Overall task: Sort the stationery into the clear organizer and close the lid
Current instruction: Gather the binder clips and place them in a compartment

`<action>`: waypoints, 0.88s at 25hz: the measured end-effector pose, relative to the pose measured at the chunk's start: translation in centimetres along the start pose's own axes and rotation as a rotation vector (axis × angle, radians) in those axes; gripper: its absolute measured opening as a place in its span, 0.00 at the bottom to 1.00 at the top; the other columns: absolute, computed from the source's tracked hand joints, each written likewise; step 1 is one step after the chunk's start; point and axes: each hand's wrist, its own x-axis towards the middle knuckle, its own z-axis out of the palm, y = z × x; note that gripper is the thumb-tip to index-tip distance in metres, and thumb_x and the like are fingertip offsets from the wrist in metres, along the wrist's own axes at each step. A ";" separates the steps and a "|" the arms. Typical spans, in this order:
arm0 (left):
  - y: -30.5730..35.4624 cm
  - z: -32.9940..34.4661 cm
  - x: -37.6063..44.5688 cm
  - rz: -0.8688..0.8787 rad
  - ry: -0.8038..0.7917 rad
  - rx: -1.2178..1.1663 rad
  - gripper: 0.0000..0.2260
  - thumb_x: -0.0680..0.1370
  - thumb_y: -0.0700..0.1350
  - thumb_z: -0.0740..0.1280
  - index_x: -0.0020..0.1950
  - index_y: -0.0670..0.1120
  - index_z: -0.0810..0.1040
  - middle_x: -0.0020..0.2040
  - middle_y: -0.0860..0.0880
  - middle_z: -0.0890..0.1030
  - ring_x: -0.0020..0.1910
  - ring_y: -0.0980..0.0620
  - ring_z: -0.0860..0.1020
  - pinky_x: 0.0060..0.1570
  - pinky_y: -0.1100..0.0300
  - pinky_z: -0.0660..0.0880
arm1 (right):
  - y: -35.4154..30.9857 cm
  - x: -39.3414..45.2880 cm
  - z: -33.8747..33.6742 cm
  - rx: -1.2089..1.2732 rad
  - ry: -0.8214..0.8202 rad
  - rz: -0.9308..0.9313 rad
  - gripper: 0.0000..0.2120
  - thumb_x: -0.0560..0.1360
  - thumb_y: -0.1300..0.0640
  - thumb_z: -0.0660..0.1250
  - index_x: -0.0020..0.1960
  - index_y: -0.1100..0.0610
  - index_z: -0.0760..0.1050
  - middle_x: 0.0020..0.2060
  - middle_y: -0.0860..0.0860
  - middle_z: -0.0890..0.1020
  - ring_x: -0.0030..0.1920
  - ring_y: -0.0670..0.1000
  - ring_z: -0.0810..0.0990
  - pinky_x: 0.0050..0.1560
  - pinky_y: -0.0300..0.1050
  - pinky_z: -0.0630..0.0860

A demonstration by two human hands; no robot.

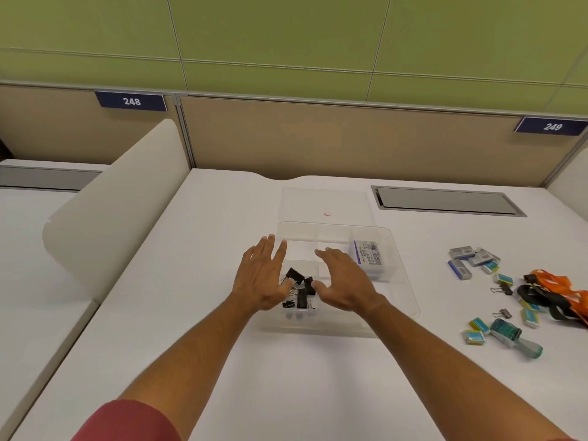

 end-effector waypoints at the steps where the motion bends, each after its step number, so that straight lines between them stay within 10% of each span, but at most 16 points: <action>1: 0.4 0.1 0.2 0.011 -0.008 0.000 0.37 0.76 0.63 0.54 0.79 0.49 0.44 0.79 0.42 0.45 0.78 0.45 0.45 0.75 0.48 0.47 | 0.5 -0.3 0.0 -0.041 0.012 0.012 0.35 0.73 0.44 0.64 0.76 0.52 0.58 0.75 0.55 0.63 0.74 0.54 0.61 0.72 0.51 0.61; 13: 9.7 2.1 4.1 0.172 -0.047 -0.012 0.40 0.75 0.68 0.53 0.78 0.52 0.37 0.79 0.45 0.40 0.78 0.44 0.40 0.74 0.47 0.40 | 8.8 -5.0 -1.8 -0.285 0.108 0.229 0.43 0.71 0.28 0.46 0.79 0.49 0.42 0.79 0.53 0.46 0.78 0.55 0.44 0.74 0.54 0.34; 22: 20.5 4.2 7.0 0.270 -0.075 -0.024 0.39 0.75 0.68 0.52 0.77 0.53 0.36 0.79 0.46 0.38 0.77 0.45 0.38 0.72 0.49 0.36 | 17.4 -10.0 -5.2 -0.268 0.137 0.395 0.43 0.71 0.28 0.48 0.78 0.49 0.40 0.79 0.56 0.47 0.78 0.56 0.46 0.75 0.57 0.40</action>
